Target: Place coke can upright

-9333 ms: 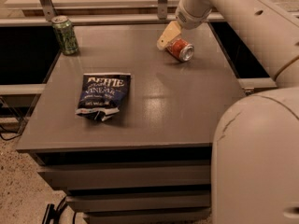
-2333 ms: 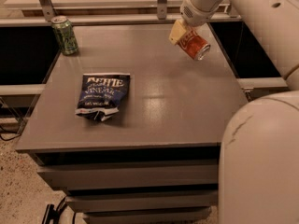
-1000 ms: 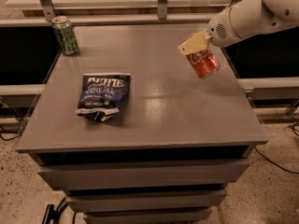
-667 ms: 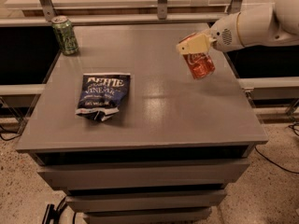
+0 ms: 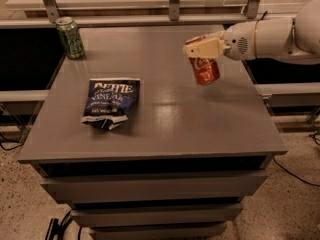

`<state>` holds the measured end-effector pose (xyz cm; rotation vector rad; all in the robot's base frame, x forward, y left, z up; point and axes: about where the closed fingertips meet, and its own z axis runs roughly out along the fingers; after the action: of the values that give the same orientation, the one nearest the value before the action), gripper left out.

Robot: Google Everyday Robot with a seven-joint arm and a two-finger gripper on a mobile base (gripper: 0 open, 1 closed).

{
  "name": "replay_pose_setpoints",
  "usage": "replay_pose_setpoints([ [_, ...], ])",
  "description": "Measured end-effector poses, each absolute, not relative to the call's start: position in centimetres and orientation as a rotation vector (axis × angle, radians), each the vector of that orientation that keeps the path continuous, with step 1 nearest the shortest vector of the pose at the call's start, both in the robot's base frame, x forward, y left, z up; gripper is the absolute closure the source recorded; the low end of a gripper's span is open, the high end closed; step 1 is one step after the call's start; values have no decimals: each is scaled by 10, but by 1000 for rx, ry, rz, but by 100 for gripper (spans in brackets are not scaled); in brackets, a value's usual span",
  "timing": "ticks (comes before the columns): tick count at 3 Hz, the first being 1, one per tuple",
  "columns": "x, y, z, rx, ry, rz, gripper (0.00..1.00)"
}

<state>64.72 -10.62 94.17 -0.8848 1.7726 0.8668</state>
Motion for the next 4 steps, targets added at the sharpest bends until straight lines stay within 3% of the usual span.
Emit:
replay_pose_setpoints([
  [4,650,-99,951,-951,1417,956,100],
])
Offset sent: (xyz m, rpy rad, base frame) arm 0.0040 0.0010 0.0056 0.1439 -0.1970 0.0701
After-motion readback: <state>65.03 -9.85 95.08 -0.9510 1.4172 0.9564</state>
